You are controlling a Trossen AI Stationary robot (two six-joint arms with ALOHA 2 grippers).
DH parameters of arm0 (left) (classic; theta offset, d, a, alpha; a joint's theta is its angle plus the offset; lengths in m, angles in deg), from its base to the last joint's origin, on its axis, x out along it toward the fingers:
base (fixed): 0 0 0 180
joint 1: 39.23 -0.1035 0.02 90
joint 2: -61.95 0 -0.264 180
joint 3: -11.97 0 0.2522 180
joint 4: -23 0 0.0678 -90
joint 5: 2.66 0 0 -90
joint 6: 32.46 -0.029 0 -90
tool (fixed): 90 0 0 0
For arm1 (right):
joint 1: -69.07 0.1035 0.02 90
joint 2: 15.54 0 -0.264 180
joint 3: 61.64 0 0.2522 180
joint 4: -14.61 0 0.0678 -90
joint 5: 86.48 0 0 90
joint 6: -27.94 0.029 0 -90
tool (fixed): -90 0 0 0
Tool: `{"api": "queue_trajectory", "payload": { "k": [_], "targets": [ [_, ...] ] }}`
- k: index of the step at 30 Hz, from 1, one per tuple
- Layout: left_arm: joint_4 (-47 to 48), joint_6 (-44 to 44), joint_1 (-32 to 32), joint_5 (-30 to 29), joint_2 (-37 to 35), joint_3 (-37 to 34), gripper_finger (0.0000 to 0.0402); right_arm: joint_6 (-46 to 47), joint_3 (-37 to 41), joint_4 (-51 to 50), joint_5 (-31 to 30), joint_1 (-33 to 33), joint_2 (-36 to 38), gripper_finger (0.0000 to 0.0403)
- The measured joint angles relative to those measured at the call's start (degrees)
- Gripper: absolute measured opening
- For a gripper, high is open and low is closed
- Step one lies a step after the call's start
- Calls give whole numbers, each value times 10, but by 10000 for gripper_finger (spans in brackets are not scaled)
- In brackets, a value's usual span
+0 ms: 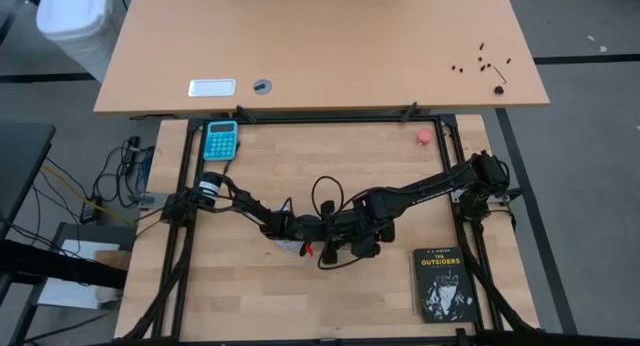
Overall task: Screw lightbulb
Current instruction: Insert the lightbulb into the lamp
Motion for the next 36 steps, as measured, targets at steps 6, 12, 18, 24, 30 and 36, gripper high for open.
{"api": "queue_trajectory", "payload": {
  "k": [6,12,18,24,30,36],
  "targets": [
    [0,2,0,0,0,0,201,62,0,5,1,3,0,255],
    [0,10,0,0,0,0,201,135,0,10,2,8,-1,259],
    [0,11,0,3,0,0,201,193,0,14,10,8,-1,260],
    [0,11,0,3,0,0,201,212,0,16,13,8,-1,258],
    [0,11,0,3,0,0,201,250,1,24,16,7,-1,259],
    [0,12,0,2,0,0,201,290,1,30,19,4,-1,260]
  ]
}}
